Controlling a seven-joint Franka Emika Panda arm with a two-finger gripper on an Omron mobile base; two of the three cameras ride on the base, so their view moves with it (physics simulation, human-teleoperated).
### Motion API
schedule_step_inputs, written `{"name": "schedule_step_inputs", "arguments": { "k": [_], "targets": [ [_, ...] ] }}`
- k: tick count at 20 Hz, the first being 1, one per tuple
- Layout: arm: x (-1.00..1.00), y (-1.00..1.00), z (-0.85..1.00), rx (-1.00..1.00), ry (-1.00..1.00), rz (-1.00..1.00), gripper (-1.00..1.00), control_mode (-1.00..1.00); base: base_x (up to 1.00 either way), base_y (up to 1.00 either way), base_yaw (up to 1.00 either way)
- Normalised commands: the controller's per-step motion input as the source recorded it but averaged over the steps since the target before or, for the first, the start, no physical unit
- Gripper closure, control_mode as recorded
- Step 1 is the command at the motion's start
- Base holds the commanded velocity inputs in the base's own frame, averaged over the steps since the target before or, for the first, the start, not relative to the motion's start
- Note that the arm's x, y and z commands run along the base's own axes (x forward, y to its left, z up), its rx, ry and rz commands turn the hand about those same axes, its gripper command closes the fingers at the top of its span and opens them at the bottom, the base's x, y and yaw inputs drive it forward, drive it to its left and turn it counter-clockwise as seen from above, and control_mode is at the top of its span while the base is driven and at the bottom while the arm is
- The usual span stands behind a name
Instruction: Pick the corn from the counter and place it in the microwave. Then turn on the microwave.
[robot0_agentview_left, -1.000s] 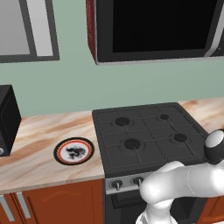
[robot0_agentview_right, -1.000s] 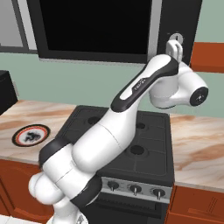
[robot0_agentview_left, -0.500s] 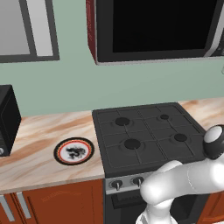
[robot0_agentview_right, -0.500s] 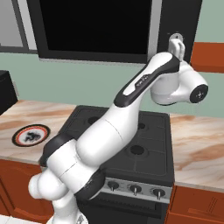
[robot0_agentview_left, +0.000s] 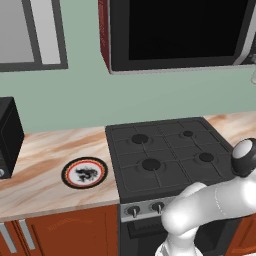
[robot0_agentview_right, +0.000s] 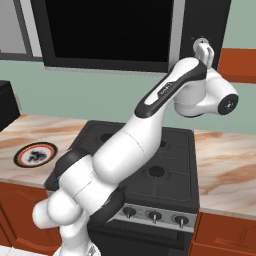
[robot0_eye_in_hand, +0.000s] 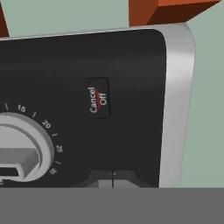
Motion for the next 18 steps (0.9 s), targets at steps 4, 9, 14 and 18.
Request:
{"name": "schedule_step_inputs", "arguments": {
  "k": [4,9,14,18],
  "targets": [
    [0.12,0.0,0.0,0.03,0.01,0.0,1.0,-1.0,0.0,0.0,0.0],
    [0.12,0.0,0.0,0.03,0.0,0.0,1.0,-1.0,0.0,0.0,0.0],
    [0.11,0.0,0.0,0.02,0.0,0.0,1.0,-1.0,0.0,0.0,0.0],
    [0.0,0.09,-0.07,0.0,0.0,0.0,1.0,-1.0,0.0,0.0,0.0]
  ]
}}
